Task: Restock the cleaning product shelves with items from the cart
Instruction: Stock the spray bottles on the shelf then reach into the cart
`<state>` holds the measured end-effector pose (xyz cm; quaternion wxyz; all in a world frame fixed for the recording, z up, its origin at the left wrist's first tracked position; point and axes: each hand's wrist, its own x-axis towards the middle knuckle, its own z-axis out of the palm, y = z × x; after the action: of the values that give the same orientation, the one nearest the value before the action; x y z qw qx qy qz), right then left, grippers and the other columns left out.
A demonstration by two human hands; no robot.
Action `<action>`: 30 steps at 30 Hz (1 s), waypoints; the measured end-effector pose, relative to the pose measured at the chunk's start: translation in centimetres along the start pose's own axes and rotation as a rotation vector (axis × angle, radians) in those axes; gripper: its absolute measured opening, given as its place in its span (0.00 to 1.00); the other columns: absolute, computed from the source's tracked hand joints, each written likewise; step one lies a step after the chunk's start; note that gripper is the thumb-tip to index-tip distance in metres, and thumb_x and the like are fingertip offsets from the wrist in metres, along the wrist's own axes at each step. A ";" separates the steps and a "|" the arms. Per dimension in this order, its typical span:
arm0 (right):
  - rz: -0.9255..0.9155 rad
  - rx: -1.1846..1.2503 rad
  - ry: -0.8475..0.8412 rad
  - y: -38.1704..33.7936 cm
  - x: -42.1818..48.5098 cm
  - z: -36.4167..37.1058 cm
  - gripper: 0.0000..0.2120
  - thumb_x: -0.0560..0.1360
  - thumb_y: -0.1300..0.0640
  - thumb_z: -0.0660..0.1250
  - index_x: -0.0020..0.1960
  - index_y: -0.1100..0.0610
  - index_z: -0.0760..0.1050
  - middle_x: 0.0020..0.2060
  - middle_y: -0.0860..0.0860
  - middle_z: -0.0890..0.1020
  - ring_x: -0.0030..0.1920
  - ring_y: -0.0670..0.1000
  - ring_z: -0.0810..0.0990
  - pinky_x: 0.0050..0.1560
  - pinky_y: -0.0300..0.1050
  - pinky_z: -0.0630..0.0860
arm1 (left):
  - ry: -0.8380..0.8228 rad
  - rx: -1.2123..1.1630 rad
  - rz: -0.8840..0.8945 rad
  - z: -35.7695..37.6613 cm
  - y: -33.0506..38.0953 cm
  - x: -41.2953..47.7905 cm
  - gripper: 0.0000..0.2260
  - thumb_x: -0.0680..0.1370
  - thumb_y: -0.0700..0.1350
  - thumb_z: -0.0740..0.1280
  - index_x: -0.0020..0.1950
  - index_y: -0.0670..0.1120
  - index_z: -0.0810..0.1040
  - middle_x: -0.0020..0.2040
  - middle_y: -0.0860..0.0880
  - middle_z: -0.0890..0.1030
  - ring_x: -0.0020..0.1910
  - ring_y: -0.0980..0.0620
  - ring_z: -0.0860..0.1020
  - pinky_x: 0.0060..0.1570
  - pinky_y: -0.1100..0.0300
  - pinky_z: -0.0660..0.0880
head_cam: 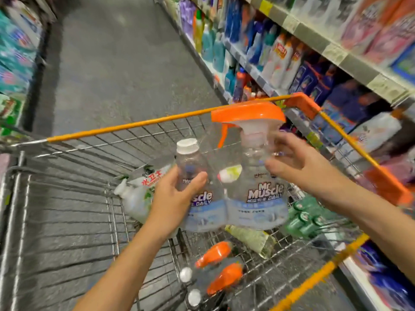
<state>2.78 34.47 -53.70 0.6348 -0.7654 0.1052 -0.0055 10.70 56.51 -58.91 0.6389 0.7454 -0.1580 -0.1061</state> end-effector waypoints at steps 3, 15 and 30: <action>-0.003 -0.005 -0.044 1.0 -2.7 -0.1 0.22 0.68 0.55 0.69 0.61 0.51 0.73 0.53 0.39 0.83 0.52 0.36 0.81 0.49 0.28 0.74 | -0.034 -0.053 -0.017 1.4 1.5 0.0 0.04 0.76 0.41 0.64 0.42 0.47 0.77 0.33 0.61 0.82 0.34 0.68 0.78 0.36 0.74 0.72; -0.112 0.183 0.278 2.4 -9.8 -5.9 0.21 0.63 0.36 0.75 0.54 0.39 0.80 0.52 0.46 0.85 0.52 0.46 0.83 0.51 0.39 0.79 | -0.224 -0.061 -0.017 9.3 7.3 -0.6 0.08 0.67 0.53 0.66 0.38 0.51 0.82 0.35 0.53 0.84 0.35 0.61 0.81 0.35 0.69 0.75; -0.061 0.265 0.699 5.6 -26.2 -21.5 0.23 0.63 0.40 0.72 0.57 0.39 0.78 0.55 0.46 0.84 0.56 0.48 0.82 0.57 0.50 0.77 | -0.620 0.057 0.196 32.6 13.2 -4.7 0.07 0.70 0.50 0.75 0.42 0.51 0.79 0.33 0.61 0.82 0.31 0.69 0.77 0.33 0.75 0.69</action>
<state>-26.72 17.03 -51.67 0.6537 -0.6313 0.2913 -0.2989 -6.69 26.57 -51.35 0.5464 0.6765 -0.4189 -0.2613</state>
